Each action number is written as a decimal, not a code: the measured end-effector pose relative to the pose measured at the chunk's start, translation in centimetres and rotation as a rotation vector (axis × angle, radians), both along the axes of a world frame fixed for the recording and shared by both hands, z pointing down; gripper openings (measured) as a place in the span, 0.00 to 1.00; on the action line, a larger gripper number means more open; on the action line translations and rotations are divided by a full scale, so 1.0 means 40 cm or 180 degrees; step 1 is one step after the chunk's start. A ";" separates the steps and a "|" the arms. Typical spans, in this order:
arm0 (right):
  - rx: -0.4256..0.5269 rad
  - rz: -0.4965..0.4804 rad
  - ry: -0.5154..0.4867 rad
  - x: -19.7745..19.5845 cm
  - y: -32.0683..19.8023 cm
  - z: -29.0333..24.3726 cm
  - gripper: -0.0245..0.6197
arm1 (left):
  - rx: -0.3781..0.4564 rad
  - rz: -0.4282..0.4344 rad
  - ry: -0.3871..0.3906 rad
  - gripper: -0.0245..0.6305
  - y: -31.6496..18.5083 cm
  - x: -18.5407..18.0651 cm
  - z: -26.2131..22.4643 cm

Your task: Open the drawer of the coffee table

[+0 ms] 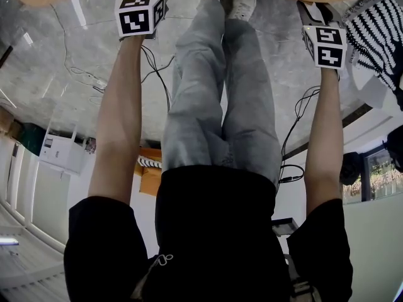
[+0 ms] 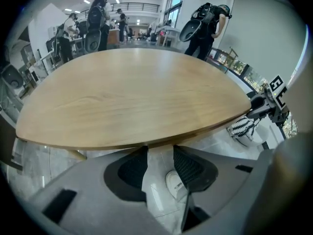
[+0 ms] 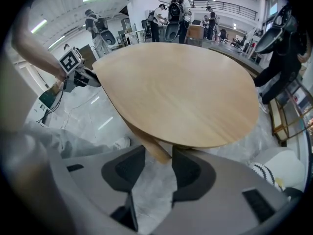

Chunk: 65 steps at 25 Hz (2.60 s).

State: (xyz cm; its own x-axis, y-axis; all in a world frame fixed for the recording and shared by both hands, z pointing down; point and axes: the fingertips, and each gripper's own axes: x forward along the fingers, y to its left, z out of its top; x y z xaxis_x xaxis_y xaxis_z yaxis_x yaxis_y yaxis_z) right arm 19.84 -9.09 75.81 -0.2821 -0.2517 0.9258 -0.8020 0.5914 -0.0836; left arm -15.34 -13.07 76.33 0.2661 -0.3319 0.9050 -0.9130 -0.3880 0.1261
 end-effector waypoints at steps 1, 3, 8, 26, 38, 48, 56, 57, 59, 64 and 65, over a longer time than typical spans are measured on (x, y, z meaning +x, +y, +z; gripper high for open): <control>-0.0001 -0.0004 0.0003 0.000 0.000 0.002 0.28 | 0.0000 -0.0002 0.0001 0.28 0.001 0.001 0.000; -0.0002 -0.0006 0.0010 -0.001 0.000 0.005 0.28 | 0.0004 -0.0018 0.0002 0.28 0.002 0.003 0.000; -0.0014 -0.0022 0.0057 0.003 0.000 0.009 0.27 | 0.0000 -0.0046 -0.0006 0.27 0.001 0.006 0.001; -0.0137 -0.0351 0.0328 -0.007 0.049 0.003 0.24 | -0.0125 -0.0031 -0.0054 0.26 0.044 -0.008 -0.007; -0.0386 -0.0576 0.0351 -0.026 0.208 0.001 0.23 | -0.0420 -0.0006 -0.0107 0.26 0.209 -0.024 -0.012; -0.0626 -0.0748 0.0313 -0.047 0.352 -0.005 0.23 | -0.0665 0.0026 -0.0176 0.26 0.351 -0.048 -0.018; -0.0829 -0.0895 0.0313 -0.069 0.452 0.000 0.23 | -0.0866 0.0043 -0.0235 0.25 0.447 -0.072 -0.013; -0.0851 -0.0915 0.0317 -0.072 0.459 0.004 0.23 | -0.0888 0.0042 -0.0245 0.25 0.453 -0.075 -0.009; -0.0884 -0.0941 0.0326 -0.075 0.468 0.012 0.23 | -0.0920 0.0050 -0.0260 0.25 0.458 -0.077 0.000; -0.0924 -0.0979 0.0360 -0.075 0.473 0.027 0.24 | -0.0976 0.0092 -0.0264 0.25 0.462 -0.076 0.016; -0.0937 -0.0985 0.0368 -0.075 0.476 0.031 0.24 | -0.0992 0.0096 -0.0273 0.25 0.464 -0.077 0.019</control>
